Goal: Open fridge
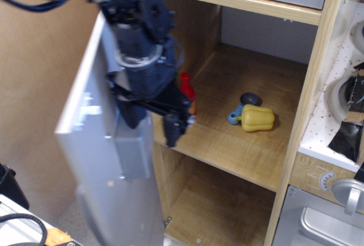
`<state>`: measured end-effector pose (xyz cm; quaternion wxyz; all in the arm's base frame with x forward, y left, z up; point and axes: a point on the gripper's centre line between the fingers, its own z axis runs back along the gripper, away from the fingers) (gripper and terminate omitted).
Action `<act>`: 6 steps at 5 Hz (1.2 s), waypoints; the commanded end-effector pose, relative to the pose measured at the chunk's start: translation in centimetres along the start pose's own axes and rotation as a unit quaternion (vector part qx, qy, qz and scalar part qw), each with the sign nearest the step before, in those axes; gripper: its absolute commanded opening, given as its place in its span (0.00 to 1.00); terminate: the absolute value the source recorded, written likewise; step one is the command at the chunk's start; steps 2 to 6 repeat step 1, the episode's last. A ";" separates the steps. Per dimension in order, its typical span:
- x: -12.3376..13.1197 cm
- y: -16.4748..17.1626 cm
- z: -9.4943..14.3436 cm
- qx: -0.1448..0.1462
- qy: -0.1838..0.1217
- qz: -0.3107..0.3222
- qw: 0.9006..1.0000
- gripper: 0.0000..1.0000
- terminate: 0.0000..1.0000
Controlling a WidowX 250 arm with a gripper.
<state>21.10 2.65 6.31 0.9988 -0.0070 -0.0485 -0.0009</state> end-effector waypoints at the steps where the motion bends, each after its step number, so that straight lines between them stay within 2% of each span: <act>1: -0.5 3.1 1.3 0.010 -0.036 0.010 0.999 1.00 1.00; 6: -0.5 3.1 1.3 0.010 -0.036 0.010 0.999 1.00 1.00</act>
